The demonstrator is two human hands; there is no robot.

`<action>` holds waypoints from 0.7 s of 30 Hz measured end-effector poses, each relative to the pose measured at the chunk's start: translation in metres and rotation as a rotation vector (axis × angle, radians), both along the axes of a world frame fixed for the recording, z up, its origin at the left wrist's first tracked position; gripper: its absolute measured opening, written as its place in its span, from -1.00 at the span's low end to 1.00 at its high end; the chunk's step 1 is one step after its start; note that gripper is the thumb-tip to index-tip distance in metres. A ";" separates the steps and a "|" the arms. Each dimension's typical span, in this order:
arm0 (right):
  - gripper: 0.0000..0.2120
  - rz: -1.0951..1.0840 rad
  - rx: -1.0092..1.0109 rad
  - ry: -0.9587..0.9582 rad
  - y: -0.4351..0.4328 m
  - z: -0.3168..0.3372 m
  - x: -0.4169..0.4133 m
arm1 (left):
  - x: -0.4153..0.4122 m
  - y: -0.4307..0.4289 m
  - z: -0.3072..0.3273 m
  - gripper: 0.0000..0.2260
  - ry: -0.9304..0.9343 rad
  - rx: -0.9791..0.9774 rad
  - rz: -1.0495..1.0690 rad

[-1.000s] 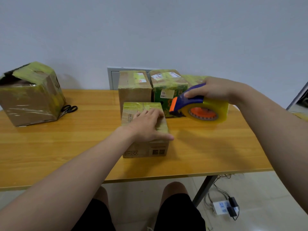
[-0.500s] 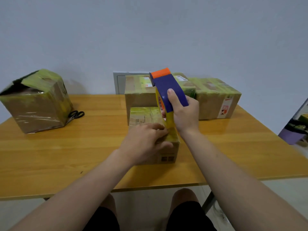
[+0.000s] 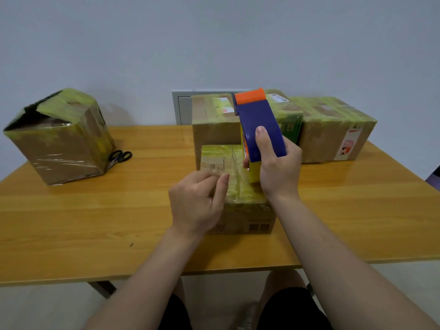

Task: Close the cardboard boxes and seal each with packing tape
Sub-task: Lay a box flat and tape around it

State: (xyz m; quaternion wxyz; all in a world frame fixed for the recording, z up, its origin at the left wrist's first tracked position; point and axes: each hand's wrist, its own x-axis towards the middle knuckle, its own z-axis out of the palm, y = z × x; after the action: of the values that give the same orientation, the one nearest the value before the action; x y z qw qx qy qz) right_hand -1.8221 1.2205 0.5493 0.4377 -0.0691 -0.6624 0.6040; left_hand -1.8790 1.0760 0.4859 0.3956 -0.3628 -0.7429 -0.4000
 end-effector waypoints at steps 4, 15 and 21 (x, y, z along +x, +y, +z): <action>-0.70 0.018 -0.025 -0.002 0.000 0.000 0.001 | 0.012 0.016 -0.034 -0.65 -0.288 0.334 -0.142; -0.62 0.071 -0.058 0.007 0.005 -0.004 -0.001 | 0.006 0.000 0.005 -0.69 -0.331 -0.098 0.047; -0.60 0.096 -0.063 -0.005 0.008 -0.004 0.000 | 0.002 0.018 0.005 -0.53 0.020 -0.081 0.026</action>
State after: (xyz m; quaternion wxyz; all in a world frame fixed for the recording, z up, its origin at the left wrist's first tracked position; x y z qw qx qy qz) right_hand -1.8223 1.2282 0.5452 0.4044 -0.0525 -0.6468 0.6445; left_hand -1.8774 1.0944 0.4907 0.3933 -0.3729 -0.7590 -0.3608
